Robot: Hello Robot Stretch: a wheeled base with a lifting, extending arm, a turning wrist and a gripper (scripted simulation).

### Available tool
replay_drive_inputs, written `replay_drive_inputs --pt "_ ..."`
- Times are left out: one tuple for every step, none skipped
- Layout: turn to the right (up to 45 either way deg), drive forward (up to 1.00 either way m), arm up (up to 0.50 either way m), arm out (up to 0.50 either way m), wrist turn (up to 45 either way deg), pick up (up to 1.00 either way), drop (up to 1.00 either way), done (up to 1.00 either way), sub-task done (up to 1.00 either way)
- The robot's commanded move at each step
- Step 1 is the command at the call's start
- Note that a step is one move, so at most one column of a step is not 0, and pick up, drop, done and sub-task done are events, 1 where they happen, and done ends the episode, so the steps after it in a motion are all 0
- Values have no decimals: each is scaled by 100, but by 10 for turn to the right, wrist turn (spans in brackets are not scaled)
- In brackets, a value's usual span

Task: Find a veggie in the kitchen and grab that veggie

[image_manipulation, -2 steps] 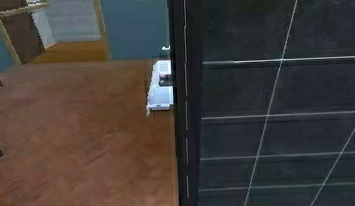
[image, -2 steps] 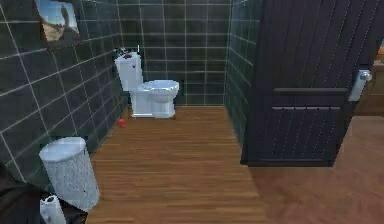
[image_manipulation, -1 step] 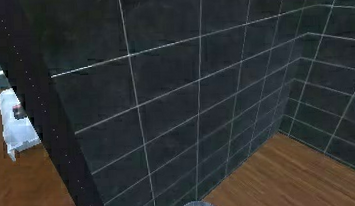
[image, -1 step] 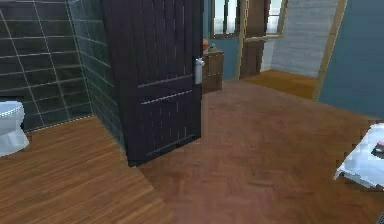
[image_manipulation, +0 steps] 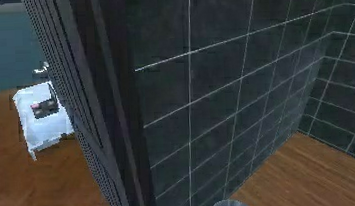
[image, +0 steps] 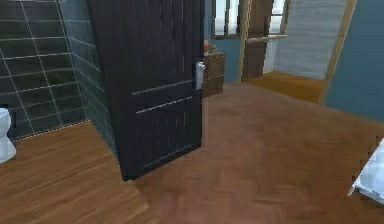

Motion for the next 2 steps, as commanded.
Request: replay_drive_inputs --pt "-330 0 0 0 0 0 0 0 0" --pt "0 40 0 0 0 0 0 0 0"
